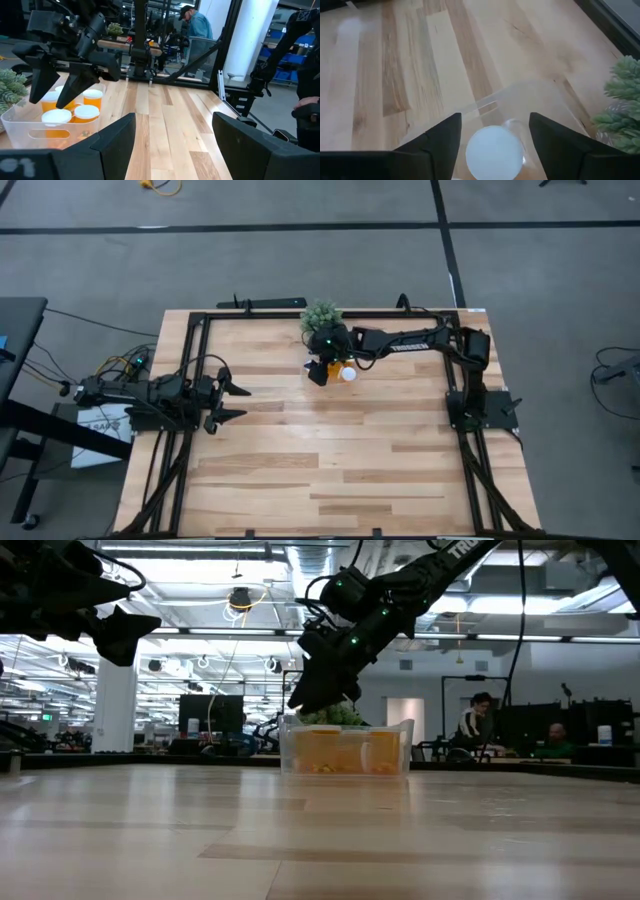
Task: Pick and place pill bottles into a basket
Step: Return to Home Position
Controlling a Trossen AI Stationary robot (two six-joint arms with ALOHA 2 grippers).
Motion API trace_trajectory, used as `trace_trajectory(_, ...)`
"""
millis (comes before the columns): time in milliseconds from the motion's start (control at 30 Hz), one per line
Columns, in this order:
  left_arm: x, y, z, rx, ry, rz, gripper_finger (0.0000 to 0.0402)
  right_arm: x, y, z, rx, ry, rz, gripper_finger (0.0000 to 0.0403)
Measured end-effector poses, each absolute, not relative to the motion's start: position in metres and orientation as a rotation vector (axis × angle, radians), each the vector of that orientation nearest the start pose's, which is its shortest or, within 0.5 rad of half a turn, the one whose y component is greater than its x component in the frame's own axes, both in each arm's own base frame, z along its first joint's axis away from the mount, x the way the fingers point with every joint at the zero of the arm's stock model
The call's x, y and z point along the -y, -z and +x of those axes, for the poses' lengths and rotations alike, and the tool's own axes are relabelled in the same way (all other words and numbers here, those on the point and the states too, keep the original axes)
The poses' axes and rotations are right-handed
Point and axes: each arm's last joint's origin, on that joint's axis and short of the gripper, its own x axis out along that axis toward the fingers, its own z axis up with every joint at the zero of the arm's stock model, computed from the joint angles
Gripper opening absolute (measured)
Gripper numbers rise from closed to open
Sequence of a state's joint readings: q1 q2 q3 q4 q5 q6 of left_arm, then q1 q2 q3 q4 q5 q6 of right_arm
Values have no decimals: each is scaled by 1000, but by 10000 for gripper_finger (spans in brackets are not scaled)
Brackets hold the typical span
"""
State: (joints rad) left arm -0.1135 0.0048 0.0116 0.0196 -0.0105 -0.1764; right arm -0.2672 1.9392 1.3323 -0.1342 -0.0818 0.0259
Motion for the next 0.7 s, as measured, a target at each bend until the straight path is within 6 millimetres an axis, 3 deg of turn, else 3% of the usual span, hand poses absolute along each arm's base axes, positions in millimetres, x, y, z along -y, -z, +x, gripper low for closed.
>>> trace_trajectory(367,11,-169,97,17,105,-178,254,102,-204,407,-700,109,239,214)
trace_trajectory(700,11,-169,97,18,105,-178,254,72,-277,382,-554,5,168,214)
